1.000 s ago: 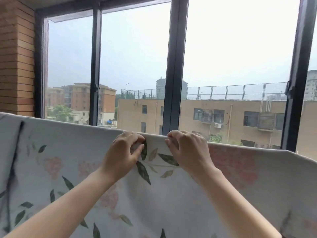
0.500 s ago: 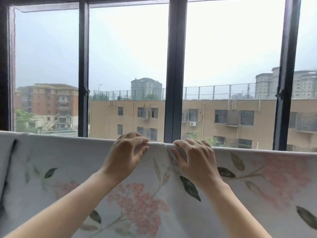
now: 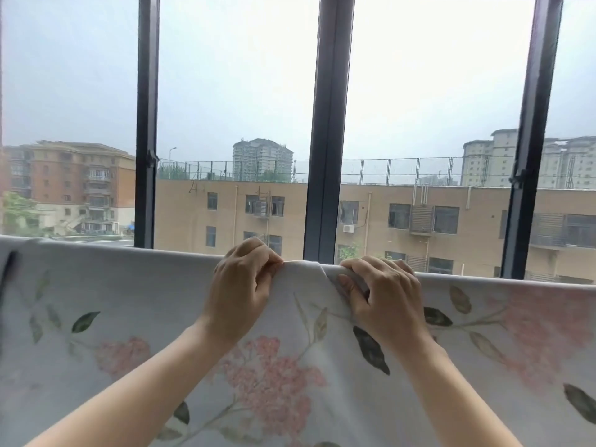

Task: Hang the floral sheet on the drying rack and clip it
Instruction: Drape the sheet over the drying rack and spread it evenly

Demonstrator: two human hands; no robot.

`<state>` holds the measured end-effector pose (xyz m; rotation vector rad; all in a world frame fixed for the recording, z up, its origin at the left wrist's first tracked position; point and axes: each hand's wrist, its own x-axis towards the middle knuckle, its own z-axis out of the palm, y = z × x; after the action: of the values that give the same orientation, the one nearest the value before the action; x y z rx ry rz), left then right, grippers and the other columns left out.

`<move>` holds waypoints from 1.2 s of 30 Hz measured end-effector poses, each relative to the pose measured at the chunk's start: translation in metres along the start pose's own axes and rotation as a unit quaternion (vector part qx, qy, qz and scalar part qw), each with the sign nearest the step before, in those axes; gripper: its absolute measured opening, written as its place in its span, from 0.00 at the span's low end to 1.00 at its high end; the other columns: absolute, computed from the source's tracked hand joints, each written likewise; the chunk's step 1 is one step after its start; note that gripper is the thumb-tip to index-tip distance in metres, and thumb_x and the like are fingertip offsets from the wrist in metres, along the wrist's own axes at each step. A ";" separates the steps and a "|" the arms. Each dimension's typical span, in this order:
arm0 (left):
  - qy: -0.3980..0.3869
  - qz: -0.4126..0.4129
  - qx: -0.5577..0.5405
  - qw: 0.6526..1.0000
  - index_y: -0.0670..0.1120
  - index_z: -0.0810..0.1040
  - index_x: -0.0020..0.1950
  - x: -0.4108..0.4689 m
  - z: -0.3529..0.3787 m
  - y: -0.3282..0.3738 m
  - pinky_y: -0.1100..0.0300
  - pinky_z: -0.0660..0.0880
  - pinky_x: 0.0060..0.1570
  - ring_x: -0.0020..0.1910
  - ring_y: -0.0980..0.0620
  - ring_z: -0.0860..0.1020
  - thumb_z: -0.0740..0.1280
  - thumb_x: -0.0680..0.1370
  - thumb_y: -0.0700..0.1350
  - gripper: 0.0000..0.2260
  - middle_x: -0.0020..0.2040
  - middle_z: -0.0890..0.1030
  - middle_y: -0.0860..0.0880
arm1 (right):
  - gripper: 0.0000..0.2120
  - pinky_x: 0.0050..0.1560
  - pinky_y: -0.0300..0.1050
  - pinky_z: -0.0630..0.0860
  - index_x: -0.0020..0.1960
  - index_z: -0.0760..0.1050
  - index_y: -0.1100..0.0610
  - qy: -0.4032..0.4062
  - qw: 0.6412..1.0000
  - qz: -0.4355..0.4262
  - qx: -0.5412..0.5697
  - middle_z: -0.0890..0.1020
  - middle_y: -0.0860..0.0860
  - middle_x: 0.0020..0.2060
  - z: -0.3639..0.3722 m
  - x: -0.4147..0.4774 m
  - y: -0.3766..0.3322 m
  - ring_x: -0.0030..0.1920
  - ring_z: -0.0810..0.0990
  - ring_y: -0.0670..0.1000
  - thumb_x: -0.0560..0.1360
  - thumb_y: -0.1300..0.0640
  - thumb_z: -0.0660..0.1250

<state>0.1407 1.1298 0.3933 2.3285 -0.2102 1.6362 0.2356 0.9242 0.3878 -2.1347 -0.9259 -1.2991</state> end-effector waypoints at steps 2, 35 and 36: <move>0.020 0.001 0.022 1.000 0.44 0.78 0.40 -0.005 -0.007 -0.006 0.64 0.71 0.42 0.41 0.54 0.74 0.69 0.72 0.33 0.07 0.39 0.75 0.54 | 0.07 0.46 0.39 0.65 0.47 0.80 0.47 0.010 1.000 -0.005 -0.003 0.83 0.41 0.41 0.000 0.000 0.001 0.43 0.80 0.46 0.75 0.47 0.65; 0.018 -0.067 0.045 0.997 0.44 0.83 0.44 -0.005 -0.046 -0.056 0.72 0.72 0.46 0.45 0.61 0.77 0.70 0.75 0.36 0.05 0.41 0.80 0.56 | 0.19 0.33 0.42 0.70 0.34 0.76 0.51 0.033 0.997 -0.067 0.000 0.79 0.45 0.28 0.040 0.027 -0.063 0.27 0.76 0.50 0.78 0.45 0.56; 0.014 -0.061 0.045 0.997 0.44 0.83 0.45 -0.006 -0.047 -0.057 0.69 0.73 0.46 0.45 0.61 0.77 0.69 0.75 0.37 0.04 0.41 0.80 0.55 | 0.19 0.34 0.42 0.70 0.34 0.76 0.50 0.034 0.997 -0.066 -0.003 0.79 0.45 0.28 0.041 0.027 -0.063 0.27 0.77 0.50 0.78 0.45 0.56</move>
<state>0.1127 1.1980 0.3937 2.3313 0.0127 1.6494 0.2208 1.0022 0.3970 -2.0489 -1.0500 -1.4308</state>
